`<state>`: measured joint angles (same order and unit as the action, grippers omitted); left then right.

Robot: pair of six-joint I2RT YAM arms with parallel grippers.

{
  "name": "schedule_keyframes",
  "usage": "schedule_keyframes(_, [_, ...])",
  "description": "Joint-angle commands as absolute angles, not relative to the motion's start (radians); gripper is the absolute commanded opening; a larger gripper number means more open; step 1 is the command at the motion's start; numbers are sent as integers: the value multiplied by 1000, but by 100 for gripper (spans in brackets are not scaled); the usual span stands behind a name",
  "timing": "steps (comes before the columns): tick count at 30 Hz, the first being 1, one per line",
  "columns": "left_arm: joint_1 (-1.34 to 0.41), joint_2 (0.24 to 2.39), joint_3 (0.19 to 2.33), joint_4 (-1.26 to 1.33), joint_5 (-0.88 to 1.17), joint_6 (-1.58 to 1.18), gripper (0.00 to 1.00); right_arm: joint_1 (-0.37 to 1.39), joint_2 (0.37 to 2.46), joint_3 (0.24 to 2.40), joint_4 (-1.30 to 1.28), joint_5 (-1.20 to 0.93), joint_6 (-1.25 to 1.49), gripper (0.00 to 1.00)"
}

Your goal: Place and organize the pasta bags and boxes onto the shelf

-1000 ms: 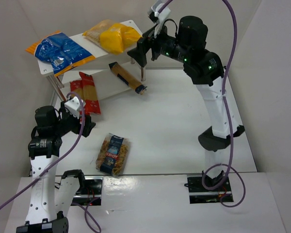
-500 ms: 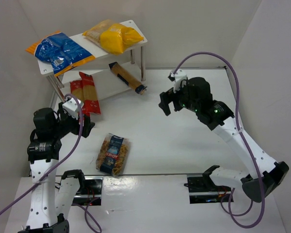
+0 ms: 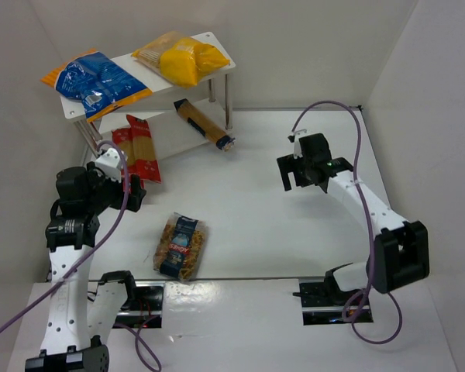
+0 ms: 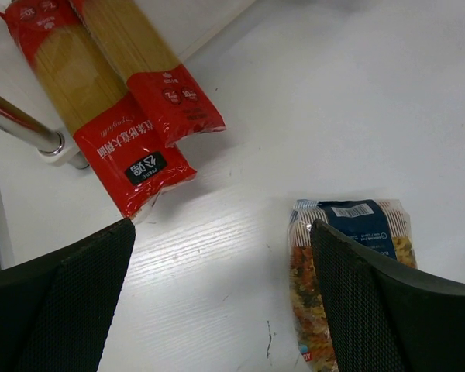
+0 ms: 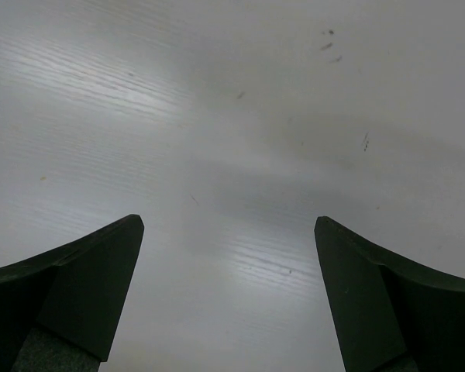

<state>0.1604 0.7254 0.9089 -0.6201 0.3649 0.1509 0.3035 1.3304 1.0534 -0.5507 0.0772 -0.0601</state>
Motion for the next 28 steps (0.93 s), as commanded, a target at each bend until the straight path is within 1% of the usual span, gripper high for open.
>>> schedule_keyframes(1, [166, 739, 899, -584, 342, 126, 99, 281, 1380, 1064, -552, 151, -43, 100])
schedule_keyframes(5, [166, 729, 899, -584, 353, 126, 99, 281, 1350, 1039, -552, 111, -57, 100])
schedule_keyframes(7, [166, 719, 899, -584, 353, 126, 99, 281, 1336, 1039, -543, 147, -66, 100])
schedule_keyframes(11, [166, 719, 899, -584, 362, 135, 99, 281, 1336, 1039, -543, 147, -66, 100])
schedule_keyframes(17, [166, 719, 899, -584, 362, 135, 99, 281, 1269, 1020, -543, 126, -66, 100])
schedule_keyframes(26, [166, 729, 899, -584, 371, 135, 99, 281, 1278, 1020, -552, 94, -75, 100])
schedule_keyframes(28, [166, 729, 899, -584, 371, 135, 99, 281, 1287, 1029, -552, 54, -75, 100])
